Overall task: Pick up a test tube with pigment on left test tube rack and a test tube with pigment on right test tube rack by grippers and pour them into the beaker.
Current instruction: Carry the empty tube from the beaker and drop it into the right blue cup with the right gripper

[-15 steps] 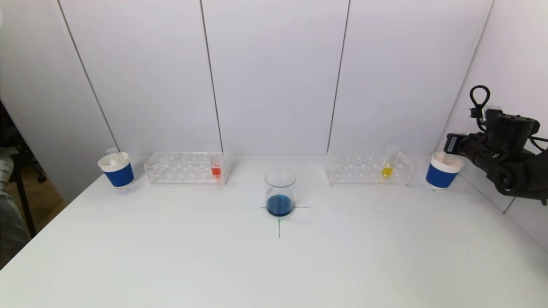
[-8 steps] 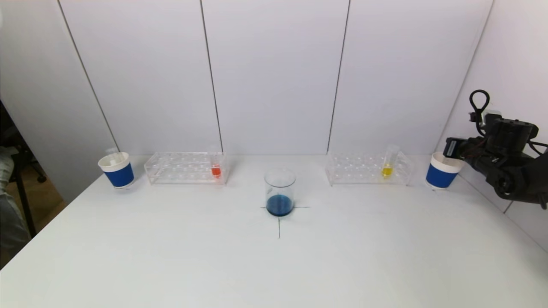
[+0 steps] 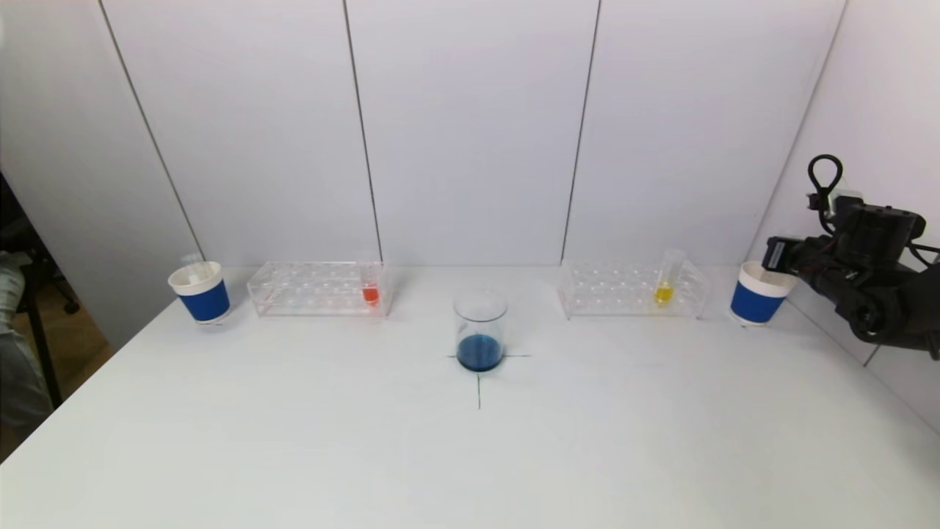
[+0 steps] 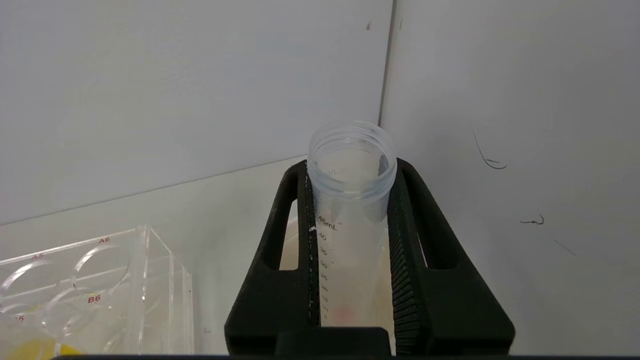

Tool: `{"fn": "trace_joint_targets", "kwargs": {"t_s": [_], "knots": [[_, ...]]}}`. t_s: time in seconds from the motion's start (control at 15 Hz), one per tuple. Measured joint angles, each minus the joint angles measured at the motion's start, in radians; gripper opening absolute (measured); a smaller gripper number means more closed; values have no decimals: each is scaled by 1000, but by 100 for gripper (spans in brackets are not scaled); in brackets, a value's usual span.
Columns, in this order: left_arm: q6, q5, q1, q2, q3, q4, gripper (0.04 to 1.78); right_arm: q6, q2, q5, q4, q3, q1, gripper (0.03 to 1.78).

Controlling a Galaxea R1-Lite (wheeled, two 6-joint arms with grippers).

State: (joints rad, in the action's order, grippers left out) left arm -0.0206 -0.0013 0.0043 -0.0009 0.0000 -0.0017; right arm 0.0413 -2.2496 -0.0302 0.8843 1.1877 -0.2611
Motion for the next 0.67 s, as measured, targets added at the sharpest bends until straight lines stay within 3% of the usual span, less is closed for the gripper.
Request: {"fn": "trace_joint_targets", "kwargs": {"t_s": [0.2, 0.33, 0.67], "knots": [[0, 0, 0, 0, 0, 0, 176, 3, 3, 5, 0, -4, 0, 54], [0, 0, 0, 0, 0, 0, 176, 3, 3, 6, 14, -5, 0, 71], [0, 0, 0, 0, 0, 0, 176, 3, 3, 7, 28, -10, 0, 145]]}}
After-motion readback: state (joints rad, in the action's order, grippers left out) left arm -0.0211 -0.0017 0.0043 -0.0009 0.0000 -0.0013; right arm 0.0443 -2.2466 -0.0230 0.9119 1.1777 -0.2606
